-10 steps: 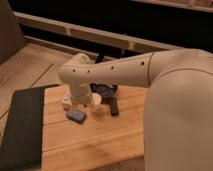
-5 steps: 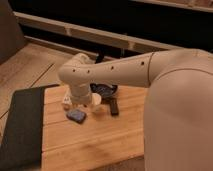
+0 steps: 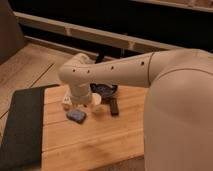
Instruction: Place the pepper in the ceramic cup
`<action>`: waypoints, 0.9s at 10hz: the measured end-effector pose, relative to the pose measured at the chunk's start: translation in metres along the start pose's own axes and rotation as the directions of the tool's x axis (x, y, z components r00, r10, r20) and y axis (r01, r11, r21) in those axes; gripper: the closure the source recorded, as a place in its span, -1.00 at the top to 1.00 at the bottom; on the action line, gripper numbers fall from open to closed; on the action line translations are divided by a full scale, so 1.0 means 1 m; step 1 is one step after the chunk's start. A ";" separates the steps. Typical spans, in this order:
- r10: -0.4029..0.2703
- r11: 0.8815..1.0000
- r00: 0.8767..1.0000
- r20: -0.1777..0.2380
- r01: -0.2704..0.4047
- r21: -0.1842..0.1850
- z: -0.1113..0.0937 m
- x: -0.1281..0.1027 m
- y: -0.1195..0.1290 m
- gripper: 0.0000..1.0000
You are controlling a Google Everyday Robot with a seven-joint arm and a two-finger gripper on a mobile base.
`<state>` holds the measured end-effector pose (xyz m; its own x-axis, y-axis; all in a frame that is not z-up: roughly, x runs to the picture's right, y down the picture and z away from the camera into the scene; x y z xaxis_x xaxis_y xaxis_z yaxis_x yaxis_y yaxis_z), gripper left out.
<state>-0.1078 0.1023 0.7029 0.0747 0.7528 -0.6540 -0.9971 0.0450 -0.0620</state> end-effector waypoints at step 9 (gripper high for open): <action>-0.293 0.952 0.910 0.294 0.307 -0.001 -0.057 -0.113 0.012 0.30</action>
<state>-0.1273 -0.0194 0.7330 0.3553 0.8646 -0.3552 -0.9260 0.2737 -0.2602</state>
